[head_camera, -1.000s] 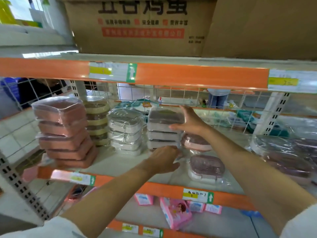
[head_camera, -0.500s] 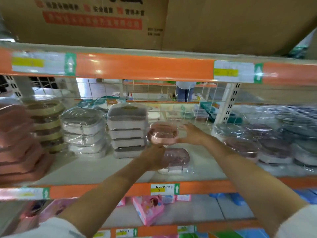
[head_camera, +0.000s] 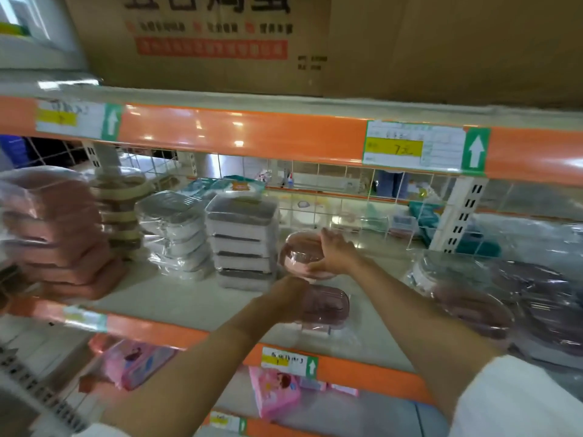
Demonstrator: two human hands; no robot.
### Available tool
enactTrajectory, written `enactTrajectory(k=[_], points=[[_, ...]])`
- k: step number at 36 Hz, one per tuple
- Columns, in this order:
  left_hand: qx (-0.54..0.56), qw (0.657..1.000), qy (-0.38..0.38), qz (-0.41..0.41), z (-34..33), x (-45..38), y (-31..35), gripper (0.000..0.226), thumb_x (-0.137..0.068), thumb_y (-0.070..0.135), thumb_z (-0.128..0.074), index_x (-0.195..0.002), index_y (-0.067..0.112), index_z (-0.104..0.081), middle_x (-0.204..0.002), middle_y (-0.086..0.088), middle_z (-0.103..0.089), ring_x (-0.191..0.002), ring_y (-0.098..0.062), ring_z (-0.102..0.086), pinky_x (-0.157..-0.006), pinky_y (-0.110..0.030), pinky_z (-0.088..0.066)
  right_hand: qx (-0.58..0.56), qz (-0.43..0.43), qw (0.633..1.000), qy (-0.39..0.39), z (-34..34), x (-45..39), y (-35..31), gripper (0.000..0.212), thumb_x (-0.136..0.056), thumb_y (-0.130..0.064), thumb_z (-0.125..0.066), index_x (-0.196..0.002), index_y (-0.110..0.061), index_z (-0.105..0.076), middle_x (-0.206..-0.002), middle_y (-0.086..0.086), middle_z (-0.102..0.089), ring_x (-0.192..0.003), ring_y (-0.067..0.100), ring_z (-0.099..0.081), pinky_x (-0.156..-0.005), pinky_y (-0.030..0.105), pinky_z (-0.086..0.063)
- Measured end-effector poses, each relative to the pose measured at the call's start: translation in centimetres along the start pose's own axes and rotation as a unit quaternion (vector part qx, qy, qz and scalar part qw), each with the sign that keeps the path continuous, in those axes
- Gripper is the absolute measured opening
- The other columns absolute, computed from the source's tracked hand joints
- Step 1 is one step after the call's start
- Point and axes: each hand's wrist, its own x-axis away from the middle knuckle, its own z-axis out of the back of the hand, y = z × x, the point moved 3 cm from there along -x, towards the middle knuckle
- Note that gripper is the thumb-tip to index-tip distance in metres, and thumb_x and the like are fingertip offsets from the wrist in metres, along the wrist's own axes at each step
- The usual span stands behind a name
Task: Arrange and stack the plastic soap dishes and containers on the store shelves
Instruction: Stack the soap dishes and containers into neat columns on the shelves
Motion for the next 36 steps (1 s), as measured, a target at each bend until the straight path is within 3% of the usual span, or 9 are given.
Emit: enactTrajectory(k=[3,7,9,14,20,24,27,32,36], points=[[-0.04,0.999,0.035,-0.013,0.9,0.1,0.7,0.036,-0.094,0.0,-0.05,-0.129,-0.008,-0.049,-0.128,-0.024,-0.054,-0.066,0.002,-0.059,-0.047,-0.002,-0.036,0.012,0.003,1.0,0.019,0.2,0.2,0.5,0.105,-0.071,-0.064,-0.069,-0.143,-0.009,-0.018,-0.147,0.014,-0.033,-0.132,0.033,-0.033,-0.104,0.045,-0.034],[0.002,0.999,0.035,0.022,1.5,0.1,1.6,0.05,-0.085,0.015,-0.068,-0.13,0.001,-0.05,-0.129,-0.015,-0.055,-0.115,-0.028,-0.055,-0.085,-0.023,-0.041,0.014,-0.019,1.0,0.021,0.8,1.4,2.5,0.113,-0.06,-0.074,-0.07,-0.14,-0.012,-0.021,-0.143,0.012,-0.032,-0.13,0.03,-0.033,-0.104,0.042,-0.033],[-0.051,0.998,0.009,0.041,1.7,0.1,2.2,0.043,-0.088,0.018,-0.064,-0.125,-0.001,-0.055,-0.126,-0.016,-0.058,-0.117,-0.03,-0.053,-0.093,-0.029,-0.039,-0.003,-0.032,0.999,0.015,1.4,2.4,4.3,0.114,-0.06,-0.071,-0.071,-0.142,-0.011,-0.02,-0.143,0.011,-0.03,-0.131,0.03,-0.031,-0.106,0.042,-0.033],[-0.119,0.992,-0.013,0.05,0.9,-0.3,2.2,0.036,-0.085,0.018,-0.068,-0.116,0.001,-0.062,-0.118,-0.015,-0.062,-0.11,-0.027,-0.059,-0.091,-0.031,-0.046,0.023,-0.054,0.998,0.01,3.4,4.8,9.1,0.098,-0.065,-0.061,-0.075,-0.138,-0.015,-0.028,-0.133,0.007,-0.035,-0.12,0.024,-0.037,-0.099,0.037,-0.04],[-0.146,0.989,-0.008,0.038,0.9,-0.4,2.5,0.041,-0.084,0.019,-0.071,-0.119,0.002,-0.06,-0.121,-0.012,-0.059,-0.114,-0.024,-0.056,-0.093,-0.029,-0.045,0.093,-0.068,0.992,-0.043,3.0,6.1,10.9,0.101,-0.07,-0.053,-0.074,-0.145,-0.01,-0.022,-0.147,0.012,-0.023,-0.134,0.03,-0.026,-0.109,0.042,-0.032],[-0.159,0.986,-0.016,0.044,0.7,-0.7,2.5,0.046,-0.078,0.021,-0.076,-0.118,0.004,-0.061,-0.121,-0.012,-0.06,-0.113,-0.024,-0.056,-0.091,-0.028,-0.045,0.105,-0.064,0.991,-0.061,1.6,6.0,10.1,0.104,-0.076,-0.057,-0.067,-0.149,-0.006,-0.013,-0.15,0.013,-0.017,-0.136,0.028,-0.024,-0.11,0.038,-0.031],[-0.162,0.985,-0.029,0.048,0.6,-0.8,2.5,0.045,-0.08,0.021,-0.075,-0.119,0.004,-0.06,-0.12,-0.013,-0.06,-0.111,-0.025,-0.058,-0.092,-0.029,-0.046,0.105,-0.056,0.991,-0.054,1.2,6.0,9.6,0.102,-0.076,-0.063,-0.064,-0.148,-0.006,-0.02,-0.149,0.012,-0.023,-0.132,0.027,-0.031,-0.107,0.035,-0.034],[-0.049,0.997,-0.012,0.06,1.8,-1.4,2.1,0.05,-0.088,0.043,-0.062,-0.113,0.0,-0.063,-0.114,-0.014,-0.064,-0.107,-0.026,-0.059,-0.09,-0.027,-0.045,0.099,-0.057,0.992,-0.054,2.0,6.9,9.9,0.093,-0.079,-0.053,-0.067,-0.149,-0.011,-0.023,-0.151,0.008,-0.03,-0.129,0.025,-0.041,-0.104,0.033,-0.039],[0.017,0.995,0.051,0.087,2.2,-2.9,1.0,0.05,-0.097,0.034,-0.049,-0.135,0.002,-0.045,-0.14,-0.015,-0.044,-0.129,-0.028,-0.043,-0.1,-0.03,-0.036,0.072,-0.048,0.995,-0.053,2.3,8.5,10.6,0.077,-0.088,-0.036,-0.063,-0.15,-0.019,-0.022,-0.148,0.009,-0.034,-0.126,0.024,-0.043,-0.102,0.032,-0.039]])
